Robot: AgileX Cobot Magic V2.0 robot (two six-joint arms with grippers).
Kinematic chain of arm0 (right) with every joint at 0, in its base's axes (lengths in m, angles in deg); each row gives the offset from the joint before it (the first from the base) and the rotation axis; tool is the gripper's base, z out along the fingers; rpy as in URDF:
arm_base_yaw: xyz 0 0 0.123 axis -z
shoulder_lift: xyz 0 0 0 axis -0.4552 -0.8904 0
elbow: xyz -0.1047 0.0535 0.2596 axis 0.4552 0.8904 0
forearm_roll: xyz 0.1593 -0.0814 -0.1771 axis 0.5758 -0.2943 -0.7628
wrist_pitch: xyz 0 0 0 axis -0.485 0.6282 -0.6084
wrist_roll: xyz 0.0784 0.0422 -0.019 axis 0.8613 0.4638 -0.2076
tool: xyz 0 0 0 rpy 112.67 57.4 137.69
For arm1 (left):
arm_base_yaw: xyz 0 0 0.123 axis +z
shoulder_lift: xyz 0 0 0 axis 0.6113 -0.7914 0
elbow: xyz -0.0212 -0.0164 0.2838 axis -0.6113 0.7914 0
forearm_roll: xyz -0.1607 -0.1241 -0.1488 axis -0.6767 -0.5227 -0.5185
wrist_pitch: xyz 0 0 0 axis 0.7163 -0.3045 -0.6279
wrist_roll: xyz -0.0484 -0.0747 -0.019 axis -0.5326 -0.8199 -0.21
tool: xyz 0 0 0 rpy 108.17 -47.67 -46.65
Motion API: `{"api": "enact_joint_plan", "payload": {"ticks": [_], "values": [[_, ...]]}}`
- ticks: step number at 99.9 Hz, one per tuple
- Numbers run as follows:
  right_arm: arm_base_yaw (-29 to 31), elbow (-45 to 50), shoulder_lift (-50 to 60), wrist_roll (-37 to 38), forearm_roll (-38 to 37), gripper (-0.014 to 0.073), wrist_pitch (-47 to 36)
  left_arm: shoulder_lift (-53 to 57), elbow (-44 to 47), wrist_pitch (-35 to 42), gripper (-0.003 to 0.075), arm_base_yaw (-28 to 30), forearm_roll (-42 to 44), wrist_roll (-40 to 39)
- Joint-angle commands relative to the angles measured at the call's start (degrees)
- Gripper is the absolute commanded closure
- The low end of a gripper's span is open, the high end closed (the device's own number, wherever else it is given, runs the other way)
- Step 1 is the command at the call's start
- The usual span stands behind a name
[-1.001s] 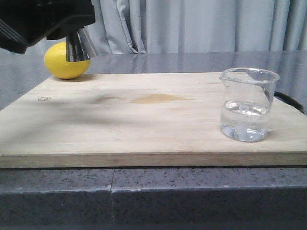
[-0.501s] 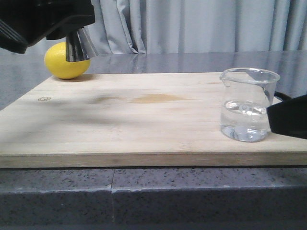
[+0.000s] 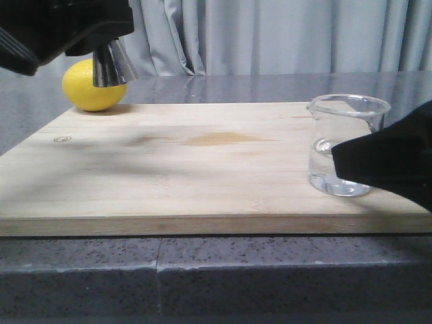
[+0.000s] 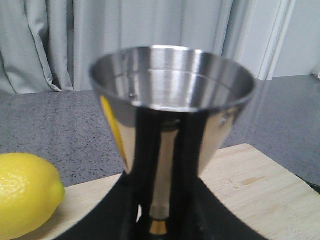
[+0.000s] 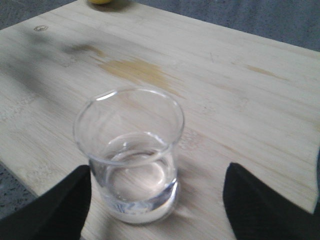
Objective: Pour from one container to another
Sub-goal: 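Reach the right gripper to the clear beaker and grasp it, then lift the beaker with the right gripper over the held jigger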
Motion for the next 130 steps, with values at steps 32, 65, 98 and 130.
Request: {"api": "enact_joint_plan", "payload": {"ticks": [32, 65, 98, 130], "values": [[-2.87, -1.31, -7.26, -0.26, -1.25, 0.0095, -15.11, 1.88, -1.49, 5.19, 0.0739, -0.33, 0.53, -0.4], [-2.87, -1.31, -12.35, -0.26, -1.25, 0.0142, -21.97, 1.88, -1.49, 5.19, 0.0739, -0.33, 0.53, -0.4], [-2.87, -1.31, -12.32, -0.26, -1.25, 0.0414, -21.84, 1.88, -1.49, 5.19, 0.0739, -0.33, 0.53, -0.4], [-2.87, -2.56, -12.32, -0.15, -1.25, 0.043, -23.63, 1.88, -1.49, 4.22, 0.0739, -0.33, 0.65, -0.4]]}}
